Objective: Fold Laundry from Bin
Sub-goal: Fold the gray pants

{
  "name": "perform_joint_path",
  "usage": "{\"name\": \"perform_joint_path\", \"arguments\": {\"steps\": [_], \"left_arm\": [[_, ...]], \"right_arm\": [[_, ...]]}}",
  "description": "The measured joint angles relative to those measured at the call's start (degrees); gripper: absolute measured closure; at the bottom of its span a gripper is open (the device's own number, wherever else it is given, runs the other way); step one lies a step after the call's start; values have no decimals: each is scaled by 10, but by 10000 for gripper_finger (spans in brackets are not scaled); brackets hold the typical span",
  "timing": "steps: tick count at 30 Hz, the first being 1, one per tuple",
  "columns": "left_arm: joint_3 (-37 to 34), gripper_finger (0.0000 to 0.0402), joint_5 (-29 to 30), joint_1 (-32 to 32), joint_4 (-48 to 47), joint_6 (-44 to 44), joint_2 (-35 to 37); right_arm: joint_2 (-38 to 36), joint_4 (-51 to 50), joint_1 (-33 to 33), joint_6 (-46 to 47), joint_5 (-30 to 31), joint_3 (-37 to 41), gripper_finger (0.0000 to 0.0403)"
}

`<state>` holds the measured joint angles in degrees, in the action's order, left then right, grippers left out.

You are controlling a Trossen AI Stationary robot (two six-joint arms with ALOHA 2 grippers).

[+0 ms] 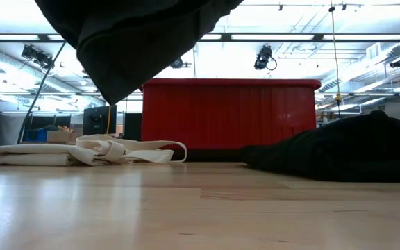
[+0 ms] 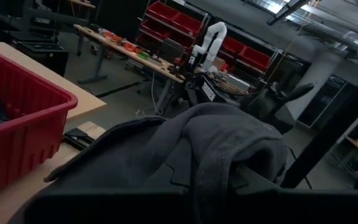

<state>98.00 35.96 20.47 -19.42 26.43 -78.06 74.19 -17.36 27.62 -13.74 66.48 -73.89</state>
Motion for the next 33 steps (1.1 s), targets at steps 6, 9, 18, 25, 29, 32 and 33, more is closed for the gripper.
{"name": "perform_joint_path", "arguments": {"steps": [6,9,18,25,29,32,33], "left_arm": [[0,377,-54,0,16,-3,0],[0,377,-79,0,17,-2,0],[0,377,-113,23,12,-1,0],[0,377,-140,31,12,0,0],[0,377,-139,33,12,-1,0],[0,377,-139,33,13,-1,-2],[0,377,-139,33,19,-1,-5]], "right_arm": [[0,1,-10,1,-66,0,55],[0,1,-18,3,-74,0,55],[-8,1,-14,0,-79,0,55],[-8,1,-21,-3,-156,0,55],[-7,3,-29,-3,-164,0,70],[-7,9,-36,-3,-190,0,109],[-6,11,-39,-2,-207,-1,126]]}}
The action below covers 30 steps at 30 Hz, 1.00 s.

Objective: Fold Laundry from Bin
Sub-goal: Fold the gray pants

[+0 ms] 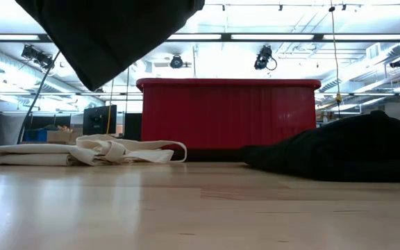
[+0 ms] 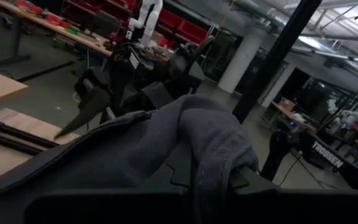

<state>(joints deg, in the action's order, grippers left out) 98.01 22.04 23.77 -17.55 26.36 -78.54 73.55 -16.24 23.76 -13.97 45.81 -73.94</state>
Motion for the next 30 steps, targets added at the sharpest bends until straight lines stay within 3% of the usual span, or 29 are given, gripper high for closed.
{"name": "perform_joint_path", "arguments": {"steps": [4,13,17,23,30], "left_arm": [[0,377,-15,-3,7,-2,-12],[0,377,-24,-5,-19,-13,-20],[0,377,1,-3,-95,18,-16],[1,377,13,-13,-234,45,-49],[1,373,26,-42,-276,25,-115]], "right_arm": [[8,2,-8,3,-50,0,202],[6,-39,-1,5,-40,0,374],[-13,-84,12,34,-62,0,377],[-19,-236,-10,169,-231,-39,379],[-18,-294,-82,350,-490,-44,379]]}}
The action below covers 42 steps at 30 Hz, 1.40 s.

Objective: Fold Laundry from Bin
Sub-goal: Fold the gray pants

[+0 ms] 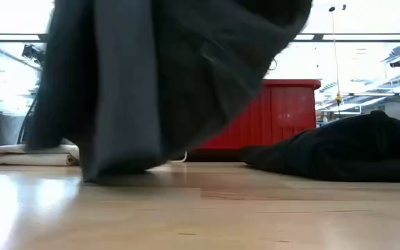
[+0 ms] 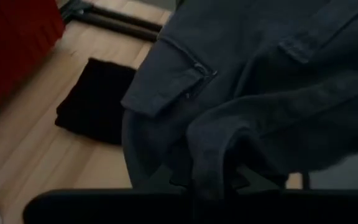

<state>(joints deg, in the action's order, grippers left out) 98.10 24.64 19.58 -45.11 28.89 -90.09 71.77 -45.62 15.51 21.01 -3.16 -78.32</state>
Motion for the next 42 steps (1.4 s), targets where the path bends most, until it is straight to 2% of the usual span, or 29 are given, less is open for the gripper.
{"name": "perform_joint_path", "arguments": {"steps": [5,9,13,17,21,26,32,36,39,42], "left_arm": [[-1,338,-23,-16,3,-1,-9],[-1,307,-74,-24,1,-2,22],[-1,294,-107,-30,15,-1,68],[-1,292,-106,-30,95,-9,94],[-1,292,-95,-20,184,-64,94],[-1,276,-50,2,175,-114,81],[-1,195,-8,13,87,-101,53],[-1,128,-4,-12,48,-105,29],[-1,95,-42,-42,67,-126,16],[-1,80,-96,-73,109,-153,7]], "right_arm": [[-1,-25,-21,89,-116,0,379],[-10,-23,-27,121,-186,-1,379],[-25,-9,-40,171,-236,-1,379],[-36,25,-65,230,-279,-1,372],[-36,52,-98,255,-330,-1,372],[-36,52,-126,269,-356,-1,375],[-36,71,-130,247,-395,-1,376],[-36,79,-112,225,-426,-3,377],[-35,79,-100,225,-439,-11,377],[-35,112,-90,227,-459,-14,377]]}}
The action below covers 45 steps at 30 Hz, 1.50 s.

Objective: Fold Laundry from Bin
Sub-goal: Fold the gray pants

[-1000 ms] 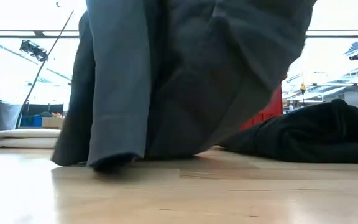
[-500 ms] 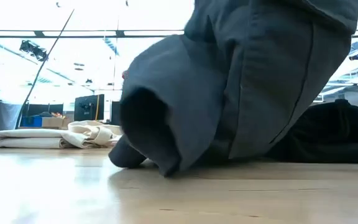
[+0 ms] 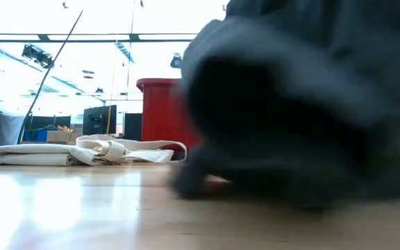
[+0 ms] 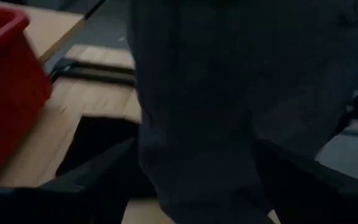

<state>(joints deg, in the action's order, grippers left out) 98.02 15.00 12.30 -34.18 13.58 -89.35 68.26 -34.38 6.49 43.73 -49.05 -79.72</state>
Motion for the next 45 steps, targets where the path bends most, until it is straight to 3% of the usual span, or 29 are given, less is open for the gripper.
{"name": "perform_joint_path", "arguments": {"steps": [6,11,17,25,28,32,36,38,42,45], "left_arm": [[0,76,-133,-51,97,-13,-3],[0,76,-198,-82,134,-13,-4],[0,76,-273,-94,207,5,-4],[0,76,-272,-93,197,50,-38],[0,76,-297,-91,191,46,-62],[0,76,-358,-91,226,44,-102],[0,76,-468,-92,323,70,-140],[0,77,-493,-91,353,80,-151],[0,96,-487,-88,406,84,-166],[0,138,-461,-88,413,79,-166]], "right_arm": [[0,150,14,61,-64,-1,377],[0,275,14,120,-100,-1,377],[0,407,4,163,-103,-1,377],[0,428,0,160,-101,-1,377],[1,442,0,160,-106,-1,377],[1,467,1,167,-112,-1,377],[1,468,2,179,-124,-1,377],[1,468,6,184,-125,-1,377],[1,468,17,182,-132,-1,377],[1,472,23,182,-135,-1,377]]}}
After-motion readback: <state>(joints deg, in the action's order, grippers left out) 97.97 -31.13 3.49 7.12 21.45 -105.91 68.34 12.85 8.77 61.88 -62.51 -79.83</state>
